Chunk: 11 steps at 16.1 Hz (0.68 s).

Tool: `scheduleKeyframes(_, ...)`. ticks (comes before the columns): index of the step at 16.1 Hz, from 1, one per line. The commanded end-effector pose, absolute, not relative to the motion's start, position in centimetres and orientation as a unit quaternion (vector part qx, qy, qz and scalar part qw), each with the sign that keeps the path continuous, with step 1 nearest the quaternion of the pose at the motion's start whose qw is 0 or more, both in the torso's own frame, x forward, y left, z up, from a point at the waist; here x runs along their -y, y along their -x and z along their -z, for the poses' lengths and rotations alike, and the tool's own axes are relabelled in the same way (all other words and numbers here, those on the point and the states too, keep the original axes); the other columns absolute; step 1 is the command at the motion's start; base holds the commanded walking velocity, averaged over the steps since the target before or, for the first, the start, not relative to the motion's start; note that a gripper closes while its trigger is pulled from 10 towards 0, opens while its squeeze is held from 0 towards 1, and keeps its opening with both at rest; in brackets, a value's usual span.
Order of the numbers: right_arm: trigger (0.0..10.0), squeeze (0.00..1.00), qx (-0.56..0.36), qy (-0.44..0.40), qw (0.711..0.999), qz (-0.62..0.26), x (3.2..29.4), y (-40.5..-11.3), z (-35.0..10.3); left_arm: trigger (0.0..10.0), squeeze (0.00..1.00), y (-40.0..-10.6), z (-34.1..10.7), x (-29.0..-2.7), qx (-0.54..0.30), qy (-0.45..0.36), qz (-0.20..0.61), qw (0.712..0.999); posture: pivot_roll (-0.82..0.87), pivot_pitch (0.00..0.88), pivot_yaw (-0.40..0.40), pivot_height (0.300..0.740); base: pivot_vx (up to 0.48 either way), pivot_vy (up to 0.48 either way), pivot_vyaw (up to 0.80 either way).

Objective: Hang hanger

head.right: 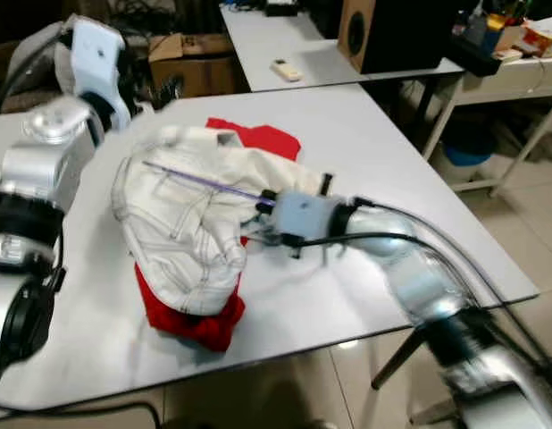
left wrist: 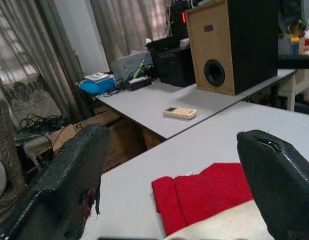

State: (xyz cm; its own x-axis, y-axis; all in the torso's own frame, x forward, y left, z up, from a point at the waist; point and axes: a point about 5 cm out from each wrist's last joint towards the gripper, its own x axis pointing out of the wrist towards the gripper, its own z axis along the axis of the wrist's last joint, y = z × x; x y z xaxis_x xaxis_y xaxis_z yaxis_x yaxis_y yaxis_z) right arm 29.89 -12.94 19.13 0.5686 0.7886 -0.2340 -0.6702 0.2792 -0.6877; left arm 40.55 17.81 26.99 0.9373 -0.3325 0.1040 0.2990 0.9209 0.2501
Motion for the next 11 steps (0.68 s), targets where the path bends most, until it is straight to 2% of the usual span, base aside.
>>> scheduleKeyframes(1,10.0,0.00,0.077,0.371,0.806,-0.454,14.1,-29.0,-20.8,10.0,0.21,-40.7,-26.5,-17.6,0.069,-0.093,0.173,0.978,-0.06,0.000,0.056,0.740,0.000,0.000,0.00)
scheduleKeyframes(2,10.0,0.00,0.071,0.369,0.811,-0.448,14.5,-28.8,-21.0,10.0,0.20,-40.7,-26.1,-17.3,0.066,-0.080,0.184,0.978,-0.06,0.000,0.056,0.740,0.000,0.000,0.00)
scheduleKeyframes(3,10.0,0.00,0.059,0.365,0.829,-0.420,15.8,-28.3,-21.3,10.0,0.13,-40.7,-25.3,-16.5,0.060,-0.088,0.200,0.974,-0.07,0.000,0.051,0.740,0.000,0.000,0.00)
scheduleKeyframes(4,10.0,0.00,0.053,0.325,0.863,-0.383,17.0,-27.9,-21.4,10.0,0.00,-40.7,-24.6,-16.2,0.052,-0.088,0.191,0.976,-0.08,0.000,0.050,0.740,0.000,0.000,0.00)
scheduleKeyframes(6,10.0,0.00,0.026,0.254,0.921,-0.295,19.3,-26.3,-20.9,10.0,0.00,-41.0,-22.9,-16.1,0.033,-0.063,0.147,0.987,-0.09,0.000,0.051,0.740,0.000,0.000,0.00)
scheduleKeyframes(8,10.0,0.00,0.000,0.226,0.944,-0.242,20.4,-24.9,-20.1,10.0,0.00,-40.9,-21.2,-15.2,0.015,-0.039,0.156,0.987,-0.10,0.000,0.056,0.740,0.000,0.000,0.00)
scheduleKeyframes(11,10.0,0.00,-0.038,0.148,0.980,-0.129,21.5,-23.9,-18.7,10.0,0.00,-39.9,-16.7,-12.2,-0.049,-0.006,0.202,0.978,-0.12,0.000,0.054,0.740,0.000,0.000,0.00)
